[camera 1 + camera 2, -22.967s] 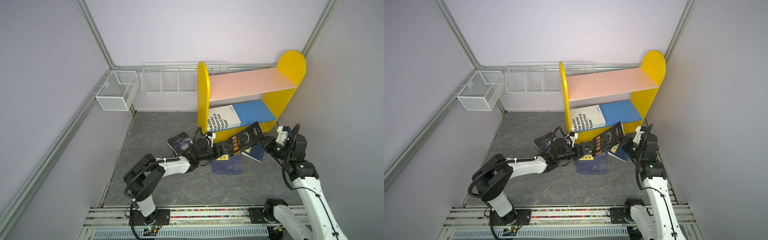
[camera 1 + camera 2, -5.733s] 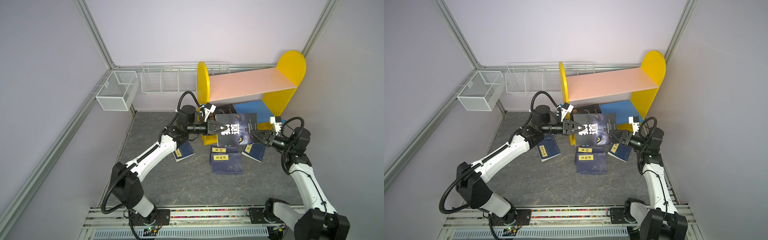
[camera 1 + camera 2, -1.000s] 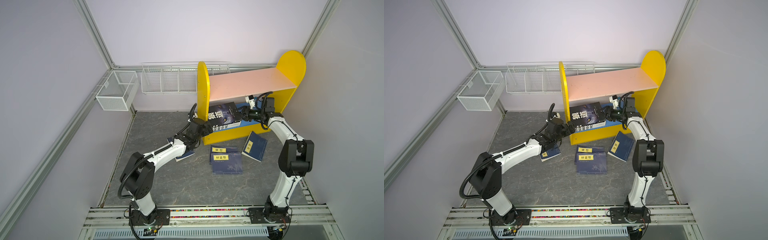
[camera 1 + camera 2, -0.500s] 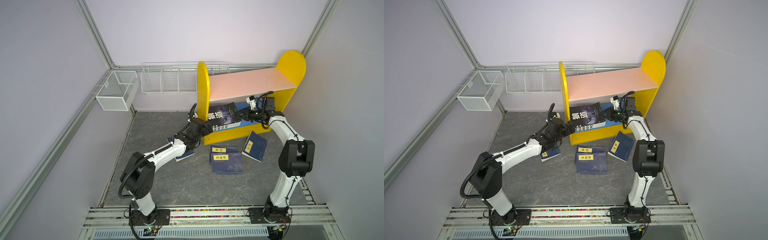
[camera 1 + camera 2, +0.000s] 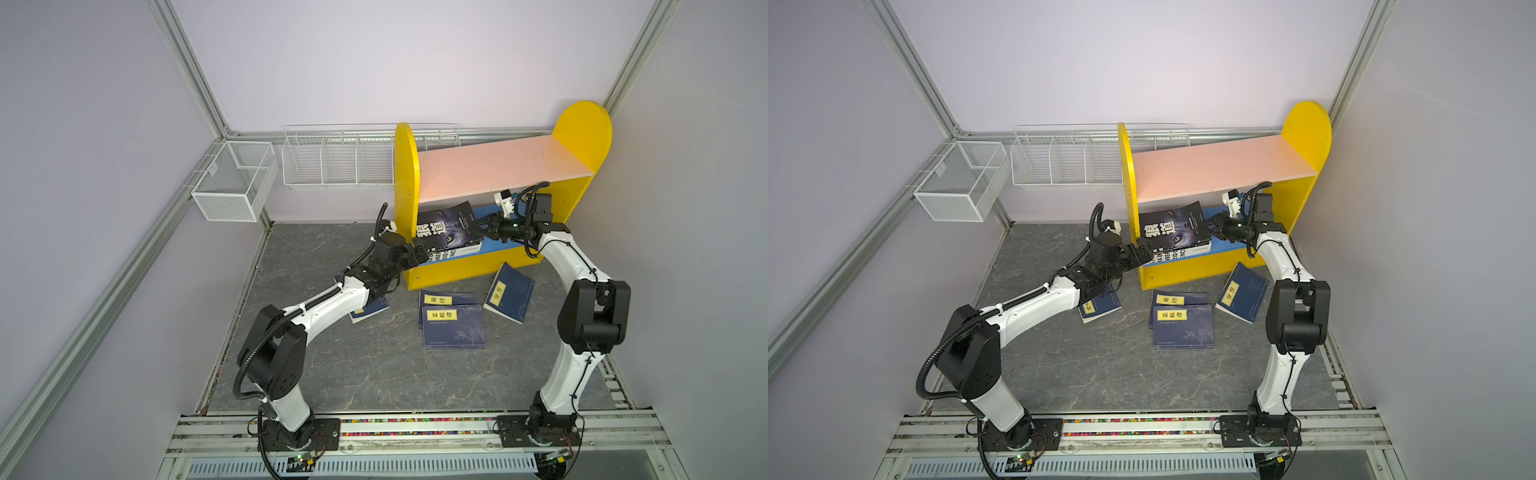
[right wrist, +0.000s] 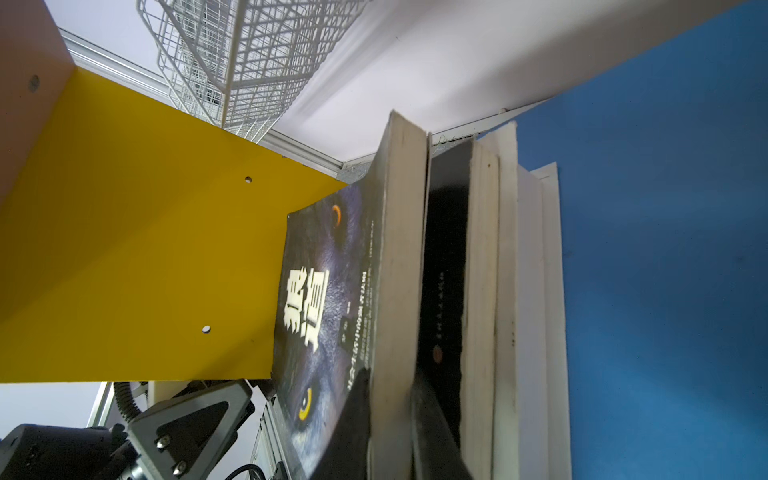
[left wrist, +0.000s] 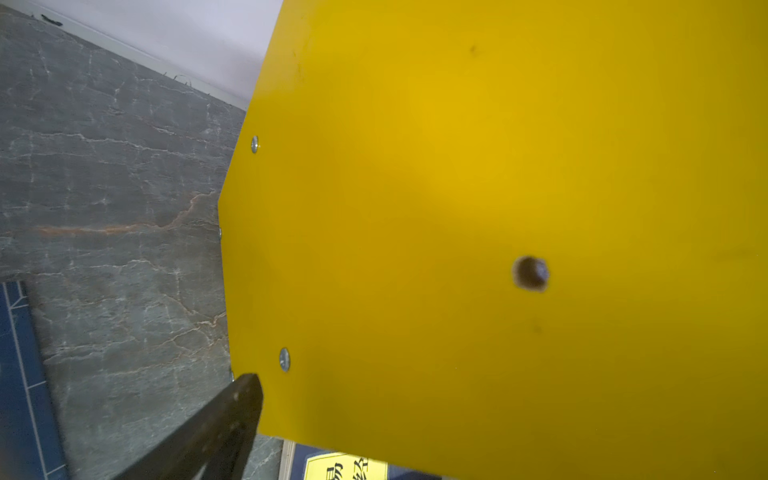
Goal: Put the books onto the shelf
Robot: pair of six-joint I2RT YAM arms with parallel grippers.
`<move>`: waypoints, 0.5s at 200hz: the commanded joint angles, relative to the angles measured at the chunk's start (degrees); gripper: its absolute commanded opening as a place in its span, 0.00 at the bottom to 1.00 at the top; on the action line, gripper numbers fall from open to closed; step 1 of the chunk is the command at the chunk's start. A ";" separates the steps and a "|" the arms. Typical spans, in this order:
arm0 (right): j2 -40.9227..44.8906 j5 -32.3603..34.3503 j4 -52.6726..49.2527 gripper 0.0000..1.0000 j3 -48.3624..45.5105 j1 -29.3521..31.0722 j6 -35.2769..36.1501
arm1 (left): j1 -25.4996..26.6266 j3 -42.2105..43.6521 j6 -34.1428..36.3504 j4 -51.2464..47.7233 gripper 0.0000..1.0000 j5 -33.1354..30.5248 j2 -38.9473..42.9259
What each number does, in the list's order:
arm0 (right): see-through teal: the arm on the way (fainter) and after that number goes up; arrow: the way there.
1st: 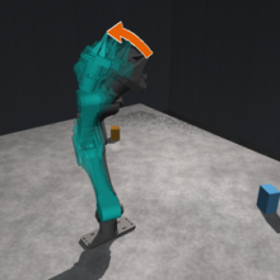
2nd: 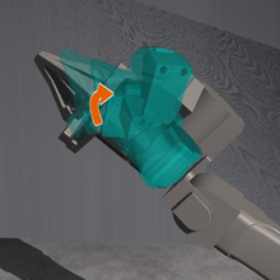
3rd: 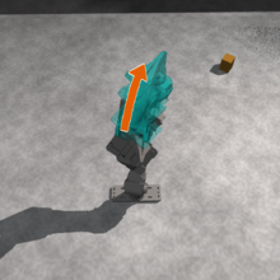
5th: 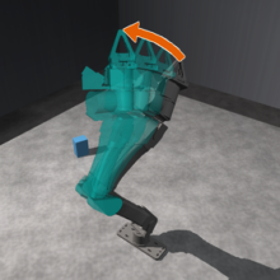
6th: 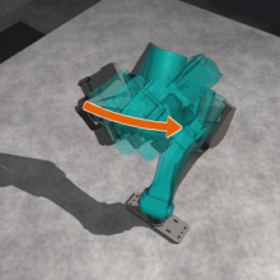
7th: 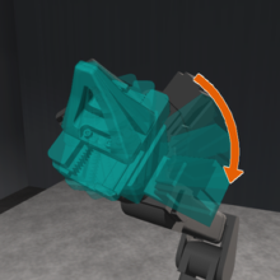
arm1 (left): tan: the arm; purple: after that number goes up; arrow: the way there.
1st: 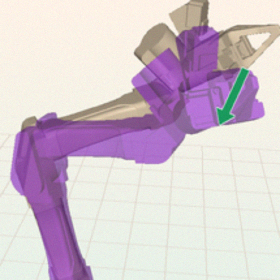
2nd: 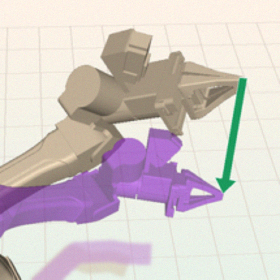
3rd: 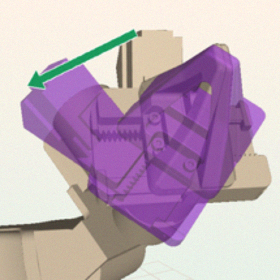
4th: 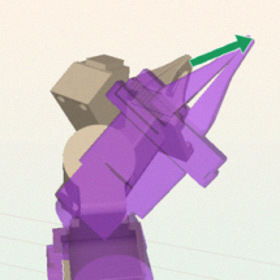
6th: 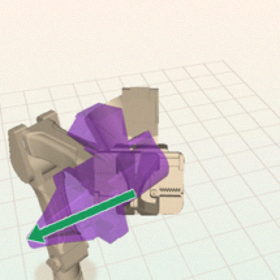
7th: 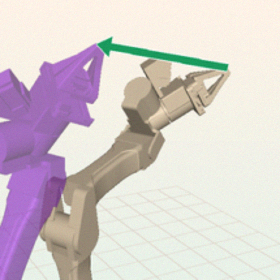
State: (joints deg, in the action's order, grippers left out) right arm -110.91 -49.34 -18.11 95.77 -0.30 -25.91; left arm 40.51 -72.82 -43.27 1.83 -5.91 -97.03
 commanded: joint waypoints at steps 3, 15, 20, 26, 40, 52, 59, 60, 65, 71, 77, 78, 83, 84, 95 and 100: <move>2.19 -1.85 2.99 0.08 1.09 -0.13 2.92 | -0.17 0.21 -0.36 1.71 1.00 1.62 2.29; 1.93 -2.63 2.90 0.08 1.18 0.02 3.44 | -0.26 -0.12 -0.33 1.15 1.00 1.64 2.19; 1.80 -2.91 2.82 0.08 1.31 0.04 3.66 | -0.26 -0.32 -0.27 0.93 1.00 1.65 2.12; 1.57 -3.33 2.90 0.08 1.33 0.12 3.99 | -0.26 -0.50 -0.20 0.67 1.00 1.65 1.90; 1.07 -3.41 2.11 0.08 1.62 0.27 4.42 | -0.26 -1.00 -0.07 -0.16 1.00 1.19 1.42; 0.96 -3.15 2.35 0.08 1.24 0.39 4.55 | -0.26 -1.19 -0.15 -0.35 1.00 0.61 0.78; 0.96 -3.04 2.83 0.08 0.91 0.51 4.48 | -0.26 -1.11 -0.36 -0.13 1.00 0.34 0.29; 0.96 -3.00 2.87 0.08 0.82 0.58 4.47 | -0.26 -1.11 -0.34 -0.10 1.00 0.31 0.23; 0.88 -2.98 3.09 0.08 0.59 0.64 4.38 | -0.26 -1.10 -0.50 0.17 1.00 0.29 -0.32; 0.72 -2.91 3.16 0.09 0.36 0.91 4.51 | -0.26 -1.18 -0.74 0.49 1.00 0.26 -1.14; 0.55 -2.50 3.17 0.08 0.15 1.13 4.57 | -0.26 -1.43 -1.26 0.70 0.99 0.27 -2.04; 0.53 -2.42 3.17 0.08 0.09 1.15 4.61 | -0.26 -1.44 -1.32 0.75 0.99 0.28 -2.16; 0.40 -1.98 3.12 0.09 -0.17 1.29 4.76 | -0.26 -1.59 -1.71 0.96 0.97 0.20 -2.96; 0.37 -1.94 3.10 0.09 -0.20 1.27 4.79 | -0.26 -1.61 -1.76 0.97 0.97 0.16 -3.10; 0.02 -1.40 2.99 0.09 -0.52 1.35 4.91 | -0.05 -1.80 -2.70 0.75 0.94 -1.05 -4.40; -0.06 -1.02 2.99 0.09 -0.64 1.38 4.90 | 0.15 -1.79 -3.04 0.57 0.93 -1.92 -4.69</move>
State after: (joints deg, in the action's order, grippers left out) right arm -110.91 -50.52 -17.91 95.77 -0.08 -23.97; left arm 40.45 -73.14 -44.14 2.68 -5.13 -98.28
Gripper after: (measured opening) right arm 0.156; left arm 0.949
